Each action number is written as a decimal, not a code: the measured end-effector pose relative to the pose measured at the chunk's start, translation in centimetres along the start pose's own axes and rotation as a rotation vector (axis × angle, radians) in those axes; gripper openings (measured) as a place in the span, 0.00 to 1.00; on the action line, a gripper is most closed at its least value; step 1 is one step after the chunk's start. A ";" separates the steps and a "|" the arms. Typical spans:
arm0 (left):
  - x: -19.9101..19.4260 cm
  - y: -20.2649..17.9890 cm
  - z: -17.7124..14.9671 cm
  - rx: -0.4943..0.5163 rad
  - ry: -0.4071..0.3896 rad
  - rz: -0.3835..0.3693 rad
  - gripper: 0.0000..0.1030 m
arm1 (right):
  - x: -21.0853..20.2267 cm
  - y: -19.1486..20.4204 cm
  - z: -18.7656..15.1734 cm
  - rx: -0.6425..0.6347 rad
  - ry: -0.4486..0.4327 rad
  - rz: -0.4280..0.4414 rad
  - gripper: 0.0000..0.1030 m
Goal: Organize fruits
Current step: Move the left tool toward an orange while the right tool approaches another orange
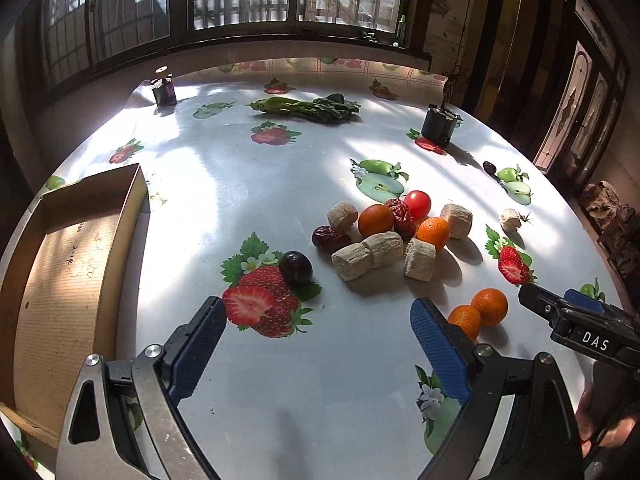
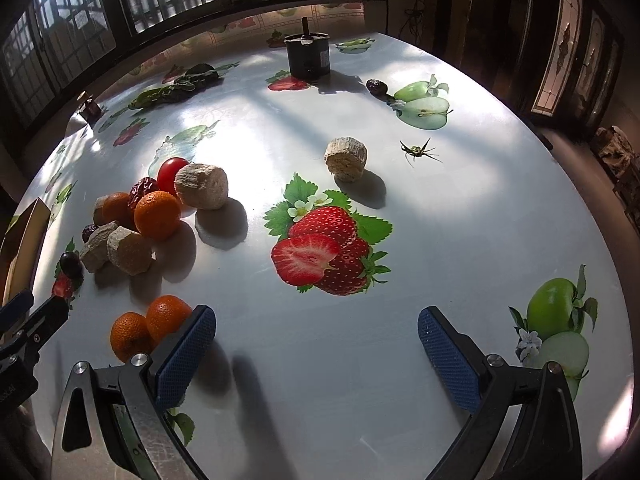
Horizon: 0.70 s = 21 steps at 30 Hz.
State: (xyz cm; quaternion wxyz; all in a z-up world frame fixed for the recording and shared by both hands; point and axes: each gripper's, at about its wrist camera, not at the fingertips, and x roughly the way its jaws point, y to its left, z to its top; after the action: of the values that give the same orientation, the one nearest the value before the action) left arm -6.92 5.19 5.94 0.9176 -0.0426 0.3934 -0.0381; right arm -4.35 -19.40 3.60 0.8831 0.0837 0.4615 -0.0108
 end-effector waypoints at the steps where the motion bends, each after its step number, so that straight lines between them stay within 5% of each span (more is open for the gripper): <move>1: -1.1 0.4 -0.1 -0.008 -0.026 -0.011 0.90 | -1.4 0.3 -0.3 0.015 -0.045 0.015 0.99; 6: -4.6 0.8 -0.1 -0.008 -0.112 0.020 0.90 | -6.9 2.2 -3.0 0.056 -0.273 0.027 0.99; 11: -5.3 0.6 -0.6 0.000 -0.090 -0.016 0.85 | -9.1 5.0 -3.5 -0.034 -0.371 -0.020 0.99; 21: -6.1 2.1 -1.2 -0.003 -0.109 0.053 0.85 | -7.8 4.5 -3.8 0.007 -0.261 -0.005 0.99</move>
State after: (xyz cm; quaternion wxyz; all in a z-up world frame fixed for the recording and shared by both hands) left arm -11.95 7.83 9.27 0.9382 -0.0358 0.3440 -0.0108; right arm -11.55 -14.85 8.46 0.9353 0.0836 0.3430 -0.0255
